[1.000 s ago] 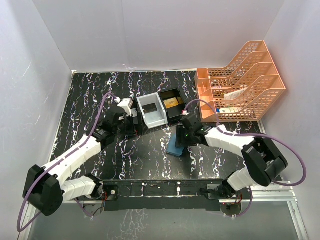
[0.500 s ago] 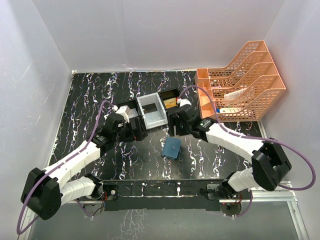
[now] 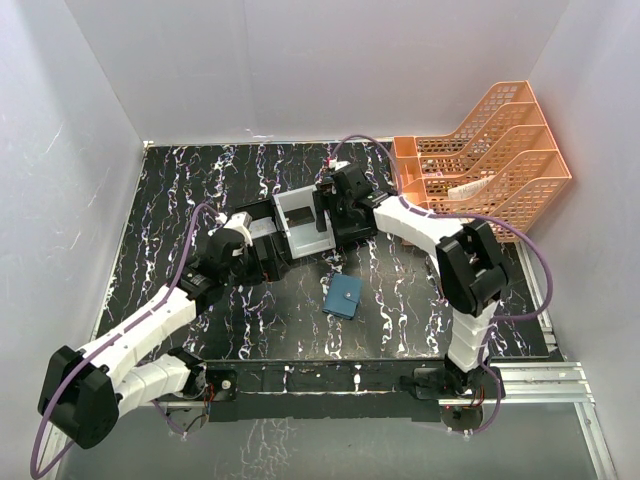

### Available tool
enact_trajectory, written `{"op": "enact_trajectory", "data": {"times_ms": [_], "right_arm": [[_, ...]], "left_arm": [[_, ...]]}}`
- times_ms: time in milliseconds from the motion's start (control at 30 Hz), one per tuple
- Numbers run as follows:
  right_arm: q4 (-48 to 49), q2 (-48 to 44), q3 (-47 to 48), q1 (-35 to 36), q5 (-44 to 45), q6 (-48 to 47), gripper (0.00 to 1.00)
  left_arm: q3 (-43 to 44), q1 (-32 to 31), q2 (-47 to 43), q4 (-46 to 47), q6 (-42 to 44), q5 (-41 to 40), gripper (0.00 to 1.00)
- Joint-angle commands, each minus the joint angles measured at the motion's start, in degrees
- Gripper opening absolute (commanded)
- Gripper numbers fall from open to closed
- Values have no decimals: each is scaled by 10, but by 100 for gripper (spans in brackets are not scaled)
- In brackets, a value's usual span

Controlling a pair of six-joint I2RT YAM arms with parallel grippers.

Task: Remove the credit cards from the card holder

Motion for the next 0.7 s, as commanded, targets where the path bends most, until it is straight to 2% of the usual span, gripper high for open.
{"op": "enact_trajectory", "data": {"times_ms": [0, 300, 667], "right_arm": [[-4, 35, 39, -16, -99, -26, 80], [-37, 63, 53, -16, -115, -48, 80], [-21, -19, -65, -16, -124, -10, 78]], "left_arm": [[10, 1, -20, -26, -1, -7, 98], [34, 1, -7, -47, 18, 2, 99], [25, 1, 12, -13, 9, 40, 99]]}}
